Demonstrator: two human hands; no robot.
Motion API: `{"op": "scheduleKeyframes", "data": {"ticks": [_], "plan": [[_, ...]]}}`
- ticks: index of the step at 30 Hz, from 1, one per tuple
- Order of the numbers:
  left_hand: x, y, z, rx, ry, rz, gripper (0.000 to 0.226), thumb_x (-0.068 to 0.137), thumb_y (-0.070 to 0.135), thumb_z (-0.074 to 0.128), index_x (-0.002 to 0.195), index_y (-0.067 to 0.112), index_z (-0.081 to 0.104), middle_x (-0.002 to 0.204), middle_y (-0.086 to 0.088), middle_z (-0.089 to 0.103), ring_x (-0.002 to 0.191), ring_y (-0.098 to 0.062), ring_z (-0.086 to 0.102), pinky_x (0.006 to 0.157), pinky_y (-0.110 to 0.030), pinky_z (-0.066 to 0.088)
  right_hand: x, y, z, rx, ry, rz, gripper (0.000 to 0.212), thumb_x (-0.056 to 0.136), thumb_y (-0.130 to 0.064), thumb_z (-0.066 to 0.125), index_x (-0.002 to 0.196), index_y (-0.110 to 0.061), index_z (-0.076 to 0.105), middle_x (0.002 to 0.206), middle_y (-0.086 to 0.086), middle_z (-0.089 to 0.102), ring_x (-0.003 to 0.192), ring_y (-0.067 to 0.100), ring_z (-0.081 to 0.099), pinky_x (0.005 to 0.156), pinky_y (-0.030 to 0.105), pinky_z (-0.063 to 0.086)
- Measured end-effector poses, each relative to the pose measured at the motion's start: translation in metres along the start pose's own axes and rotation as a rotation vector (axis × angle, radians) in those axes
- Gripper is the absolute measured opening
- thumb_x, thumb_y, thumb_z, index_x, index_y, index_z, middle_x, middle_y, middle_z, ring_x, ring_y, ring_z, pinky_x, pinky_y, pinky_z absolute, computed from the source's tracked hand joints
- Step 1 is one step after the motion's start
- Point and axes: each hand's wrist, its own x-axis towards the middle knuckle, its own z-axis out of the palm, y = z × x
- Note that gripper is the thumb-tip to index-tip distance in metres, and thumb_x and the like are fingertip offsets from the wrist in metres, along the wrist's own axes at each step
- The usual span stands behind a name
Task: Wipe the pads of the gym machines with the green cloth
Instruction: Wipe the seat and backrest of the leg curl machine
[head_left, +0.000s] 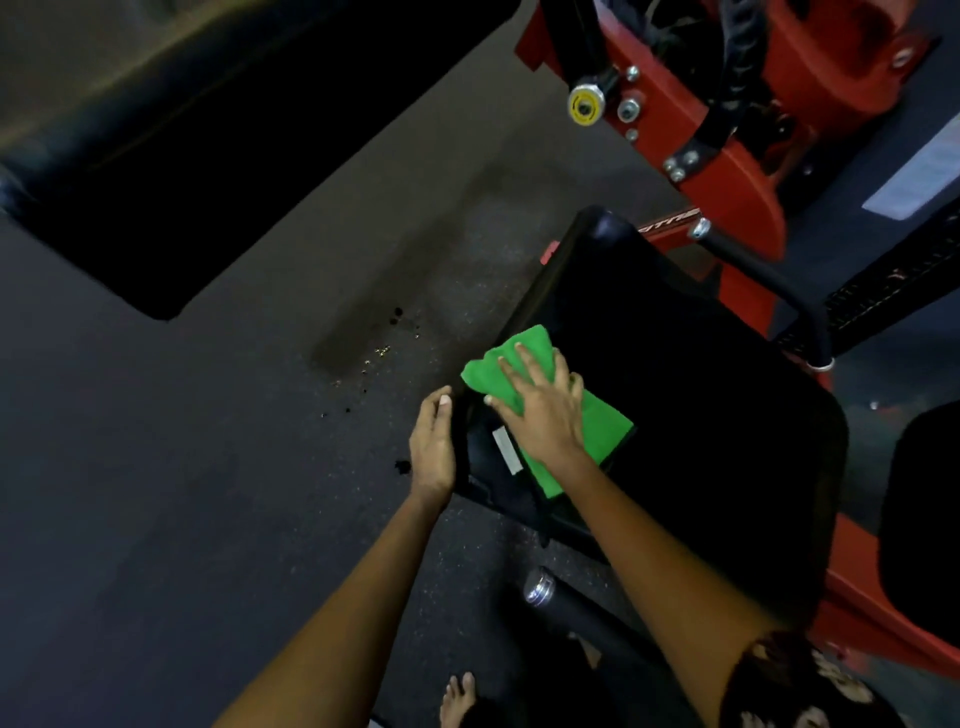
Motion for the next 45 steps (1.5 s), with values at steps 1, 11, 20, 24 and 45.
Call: {"op": "scheduleKeyframes", "data": {"ticks": [1, 11, 20, 24, 45], "plan": [[-0.002, 0.001, 0.001, 0.084, -0.008, 0.028, 0.03, 0.101, 0.023, 0.04, 0.123, 0.01, 0.055, 0.121, -0.004, 0.059, 0.112, -0.015, 0.053, 0.094, -0.021, 0.038, 0.001, -0.005, 0.0, -0.01, -0.007, -0.021, 0.062, 0.09, -0.061, 0.034, 0.144, -0.03, 0.037, 0.157, -0.008, 0.021, 0.142, 0.037, 0.012, 0.11, 0.056, 0.016], [-0.028, 0.003, 0.034, 1.001, -0.005, -0.01, 0.064, 0.101, 0.04, 0.028, 0.149, 0.002, 0.009, 0.157, -0.012, 0.014, 0.145, -0.024, 0.012, 0.118, -0.034, 0.006, 0.046, 0.011, -0.028, -0.213, -0.212, -0.282, 0.063, 0.093, -0.06, 0.034, 0.148, -0.03, 0.028, 0.159, -0.011, 0.008, 0.145, 0.03, -0.009, 0.113, 0.058, 0.002], [-0.023, 0.02, 0.033, 1.073, -0.157, -0.165, 0.08, 0.097, 0.05, 0.034, 0.149, 0.003, -0.004, 0.159, -0.011, -0.001, 0.146, -0.024, -0.001, 0.117, -0.034, -0.002, 0.092, 0.009, -0.043, -0.305, -0.332, -0.44, 0.058, 0.093, -0.057, 0.038, 0.144, -0.029, 0.035, 0.153, -0.006, 0.03, 0.146, 0.029, 0.003, 0.114, 0.054, 0.003], [-0.021, 0.026, 0.036, 1.041, -0.146, -0.214, 0.073, 0.098, 0.045, 0.032, 0.149, 0.003, 0.002, 0.158, -0.012, 0.006, 0.146, -0.025, 0.004, 0.118, -0.035, 0.001, 0.095, -0.002, -0.04, -0.26, -0.376, -0.346, 0.057, 0.093, -0.058, 0.038, 0.141, -0.026, 0.04, 0.151, -0.004, 0.033, 0.144, 0.035, 0.002, 0.113, 0.056, 0.003], [0.04, 0.055, 0.089, 1.002, -0.195, -0.334, 0.071, 0.1, 0.047, 0.026, 0.148, -0.002, 0.006, 0.157, -0.016, 0.01, 0.146, -0.027, 0.006, 0.118, -0.037, 0.002, 0.185, 0.06, -0.057, -0.245, -0.322, -0.168, 0.054, 0.09, -0.053, 0.048, 0.137, -0.026, 0.046, 0.147, -0.001, 0.037, 0.143, 0.035, 0.01, 0.11, 0.058, 0.012]]}}
